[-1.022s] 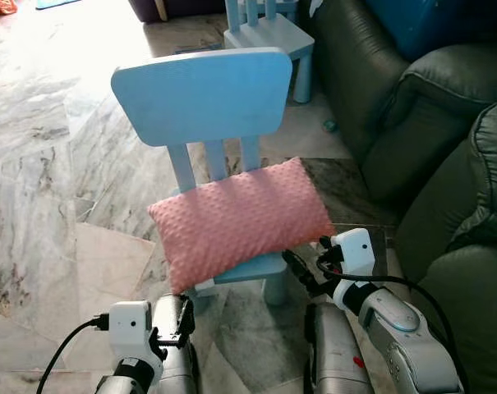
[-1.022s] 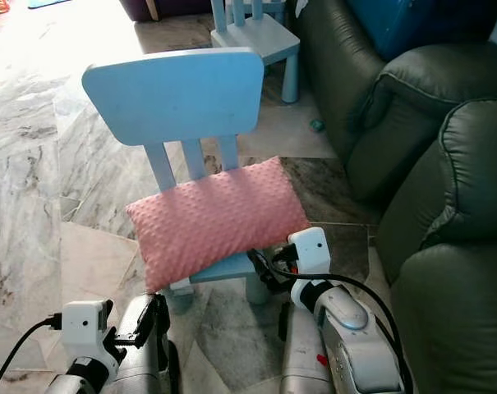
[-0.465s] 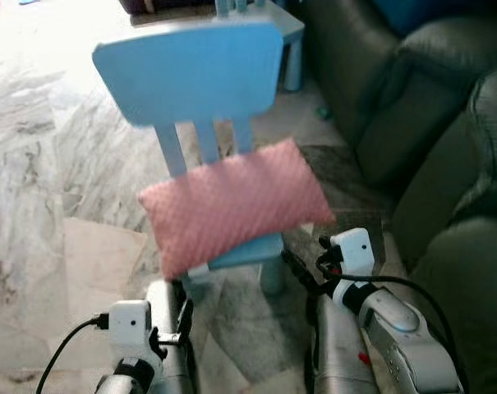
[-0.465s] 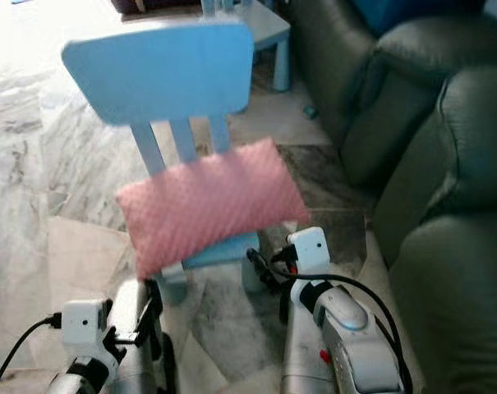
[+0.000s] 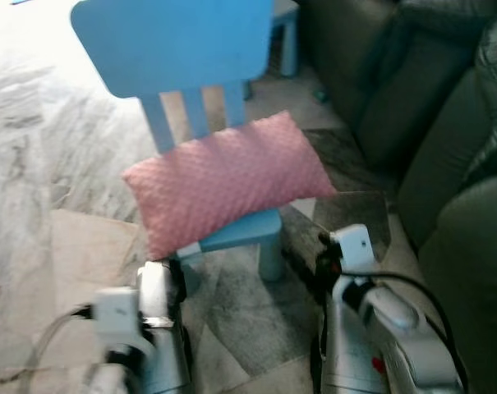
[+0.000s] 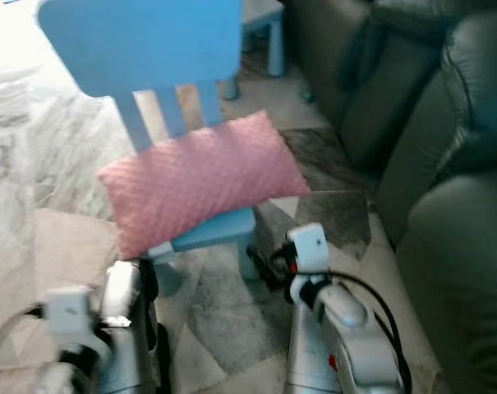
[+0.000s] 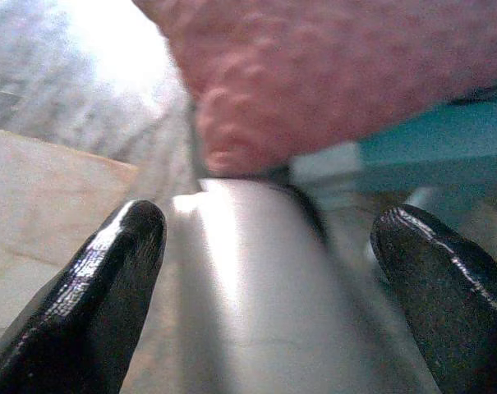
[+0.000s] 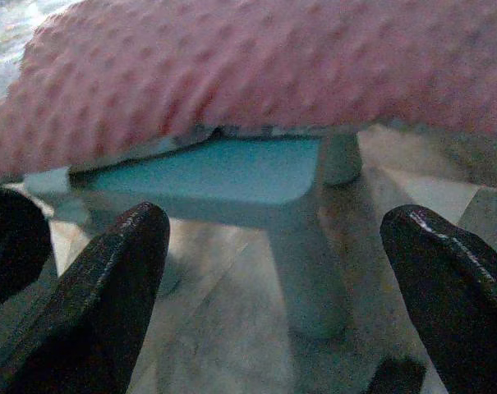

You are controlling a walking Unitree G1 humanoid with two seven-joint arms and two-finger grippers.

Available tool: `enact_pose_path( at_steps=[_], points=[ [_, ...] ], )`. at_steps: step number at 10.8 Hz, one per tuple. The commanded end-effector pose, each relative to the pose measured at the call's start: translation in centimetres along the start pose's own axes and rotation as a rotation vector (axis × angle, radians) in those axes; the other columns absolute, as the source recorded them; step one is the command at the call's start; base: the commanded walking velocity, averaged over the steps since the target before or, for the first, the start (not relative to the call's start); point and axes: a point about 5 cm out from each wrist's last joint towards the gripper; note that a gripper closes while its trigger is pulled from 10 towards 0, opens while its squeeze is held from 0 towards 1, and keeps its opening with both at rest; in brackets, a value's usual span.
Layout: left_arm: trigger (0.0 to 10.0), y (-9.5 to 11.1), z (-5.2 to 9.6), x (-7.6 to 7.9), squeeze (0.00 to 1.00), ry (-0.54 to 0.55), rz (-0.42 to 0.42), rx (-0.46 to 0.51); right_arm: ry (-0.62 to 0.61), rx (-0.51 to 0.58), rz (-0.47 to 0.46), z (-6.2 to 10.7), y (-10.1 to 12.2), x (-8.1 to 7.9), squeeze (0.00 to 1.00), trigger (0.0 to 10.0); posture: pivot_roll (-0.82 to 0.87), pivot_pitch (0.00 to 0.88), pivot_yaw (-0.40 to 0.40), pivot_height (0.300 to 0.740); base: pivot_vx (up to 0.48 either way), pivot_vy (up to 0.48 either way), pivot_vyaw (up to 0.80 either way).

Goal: Move the pillow to the sofa

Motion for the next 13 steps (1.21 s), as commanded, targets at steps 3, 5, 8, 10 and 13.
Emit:
enact_pose_path(
  at_steps=[3, 5, 8, 10, 13],
  points=[
    [10.0, 0.3, -1.3, -3.7, 0.00, 0.193, -0.035, 0.001, 0.009, 0.111, 0.052, -2.5, 3.4, 0.7, 0.00, 10.0, -0.15, 0.307, 0.043, 0.414, 0.000, 0.000, 0.00],
    [10.0, 1.7, -3.0, -4.5, 0.00, 0.245, -0.028, 0.056, -0.003, 0.153, 0.067, -3.6, 4.9, 1.4, 0.00, 10.0, -0.15, 0.313, 0.043, 0.414, 0.000, 0.000, 0.00],
    [10.0, 3.4, -6.2, -5.7, 0.00, 0.261, -0.022, 0.091, -0.014, 0.248, 0.133, -4.9, 7.4, 1.8, 0.00, 10.0, -0.16, 0.335, 0.044, 0.414, 0.000, 0.000, 0.00],
    [10.0, 4.9, -7.7, -6.5, 0.00, 0.284, -0.005, 0.128, -0.041, 0.286, 0.158, -4.9, 9.0, 2.4, 0.00, 10.0, -0.16, 0.343, 0.049, 0.414, 0.000, 0.000, 0.00],
    [10.0, 5.9, -9.2, -7.1, 0.00, 0.296, 0.110, 0.133, 0.045, 0.229, 0.185, -3.2, 9.1, 3.7, 0.00, 10.0, -0.19, 0.350, 0.057, 0.414, 0.000, 0.000, 0.00]
  ],
)
Point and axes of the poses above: a point about 5 cm out from each wrist's last joint towards the gripper, its own z axis pointing back from the gripper into the wrist, its own y axis along the axis of the wrist's last joint, x = y × z, and after that the axes turned 2 degrees about -z, right-handed
